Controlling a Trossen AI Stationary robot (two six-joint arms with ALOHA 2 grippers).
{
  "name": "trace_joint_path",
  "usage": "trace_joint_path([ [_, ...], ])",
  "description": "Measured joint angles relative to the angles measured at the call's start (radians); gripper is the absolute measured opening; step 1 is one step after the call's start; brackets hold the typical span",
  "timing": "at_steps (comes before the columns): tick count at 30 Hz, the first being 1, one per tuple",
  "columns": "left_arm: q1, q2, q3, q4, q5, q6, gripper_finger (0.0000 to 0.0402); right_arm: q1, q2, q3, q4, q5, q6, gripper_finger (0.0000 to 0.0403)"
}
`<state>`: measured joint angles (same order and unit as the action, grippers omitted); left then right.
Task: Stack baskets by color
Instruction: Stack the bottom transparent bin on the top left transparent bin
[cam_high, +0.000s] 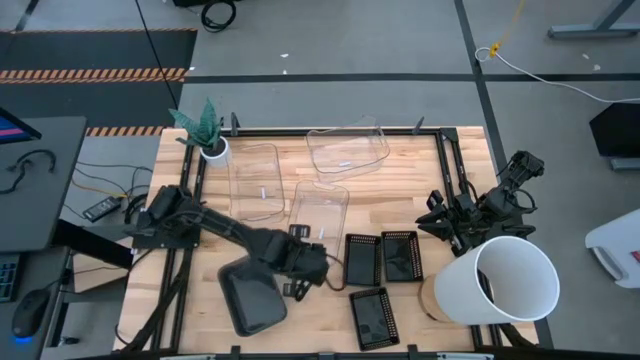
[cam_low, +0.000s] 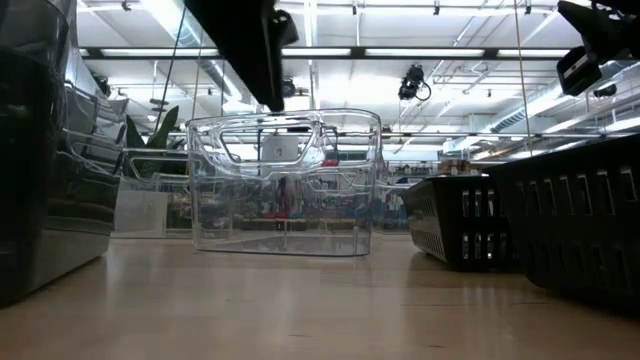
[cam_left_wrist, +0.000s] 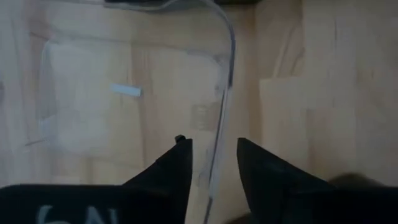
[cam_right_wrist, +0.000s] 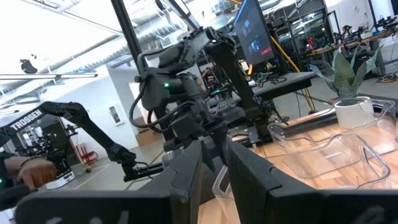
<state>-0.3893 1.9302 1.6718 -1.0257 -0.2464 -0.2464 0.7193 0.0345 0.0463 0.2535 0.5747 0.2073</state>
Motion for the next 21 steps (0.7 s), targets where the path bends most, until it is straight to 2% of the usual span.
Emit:
trace_joint_path([
  [6, 0.029, 0.001, 0.000, 0.043, 0.010, 0.023, 0.0189, 0.000, 0.000, 0.000, 0.000, 0.000, 0.000, 0.0083],
  [10, 0.033, 0.000, -0.038, 0.093, 0.039, 0.023, 0.0208, 0.000, 0.000, 0.000, 0.001, 0.000, 0.000, 0.0082],
  [14, 0.033, 0.002, -0.112, 0.138, 0.053, 0.025, 0.0204, 0.000, 0.000, 0.000, 0.002, 0.000, 0.000, 0.0083],
  [21, 0.061, 0.002, -0.180, 0.144, 0.049, -0.003, 0.0166, 0.000, 0.000, 0.000, 0.003, 0.000, 0.000, 0.0082],
])
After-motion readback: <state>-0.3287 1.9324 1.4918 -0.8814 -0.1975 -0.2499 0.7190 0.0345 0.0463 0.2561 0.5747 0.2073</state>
